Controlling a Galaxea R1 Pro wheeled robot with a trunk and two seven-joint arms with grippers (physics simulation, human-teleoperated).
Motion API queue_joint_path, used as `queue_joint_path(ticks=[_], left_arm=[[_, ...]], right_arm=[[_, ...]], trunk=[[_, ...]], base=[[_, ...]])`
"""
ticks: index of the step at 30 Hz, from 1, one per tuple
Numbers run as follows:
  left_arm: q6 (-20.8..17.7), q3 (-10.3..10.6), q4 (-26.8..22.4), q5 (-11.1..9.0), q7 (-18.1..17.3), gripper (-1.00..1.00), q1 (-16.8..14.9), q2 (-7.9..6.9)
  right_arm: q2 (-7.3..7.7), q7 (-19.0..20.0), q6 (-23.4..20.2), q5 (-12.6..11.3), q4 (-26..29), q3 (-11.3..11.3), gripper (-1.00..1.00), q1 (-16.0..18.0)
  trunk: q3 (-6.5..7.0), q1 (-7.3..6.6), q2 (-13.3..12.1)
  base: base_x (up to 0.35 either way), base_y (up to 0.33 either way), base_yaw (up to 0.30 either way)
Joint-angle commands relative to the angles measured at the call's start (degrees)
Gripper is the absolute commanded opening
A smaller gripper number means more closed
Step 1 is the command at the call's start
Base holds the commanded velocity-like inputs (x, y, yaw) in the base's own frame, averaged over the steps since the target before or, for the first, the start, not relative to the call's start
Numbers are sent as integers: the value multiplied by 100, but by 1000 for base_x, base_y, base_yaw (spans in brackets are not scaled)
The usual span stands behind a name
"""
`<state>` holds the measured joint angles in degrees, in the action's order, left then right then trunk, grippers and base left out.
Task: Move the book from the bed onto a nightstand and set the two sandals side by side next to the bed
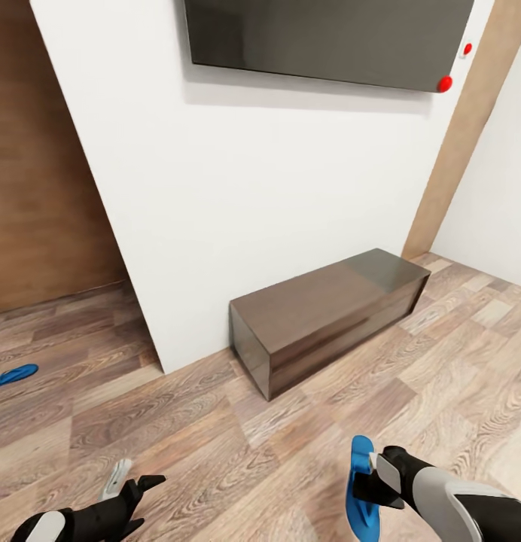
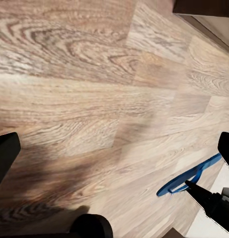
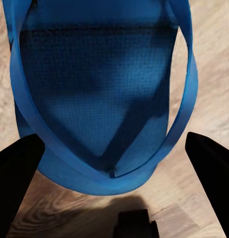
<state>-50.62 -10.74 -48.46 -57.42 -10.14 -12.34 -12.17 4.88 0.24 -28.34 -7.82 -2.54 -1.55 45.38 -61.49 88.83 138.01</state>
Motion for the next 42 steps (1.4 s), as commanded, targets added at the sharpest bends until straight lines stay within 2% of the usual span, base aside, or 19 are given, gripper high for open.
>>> queue_joint_path(ticks=[1, 10, 42], left_arm=[[-29, -15, 3, 39, -39, 100, -5, 3], [-27, -27, 3, 47, -30, 100, -5, -18], [-27, -63, 170, 21, -56, 100, -5, -108]], right_arm=[[-8, 2, -5, -27, -9, -7, -100, 6], [-123, 2, -4, -4, -6, -19, -100, 6], [-139, 2, -4, 0, -2, -24, -100, 6]], trunk=[[-5, -1, 2], [-5, -1, 2], [-5, -1, 2]], base=[[0, 0, 226], [0, 0, 225], [0, 0, 224]])
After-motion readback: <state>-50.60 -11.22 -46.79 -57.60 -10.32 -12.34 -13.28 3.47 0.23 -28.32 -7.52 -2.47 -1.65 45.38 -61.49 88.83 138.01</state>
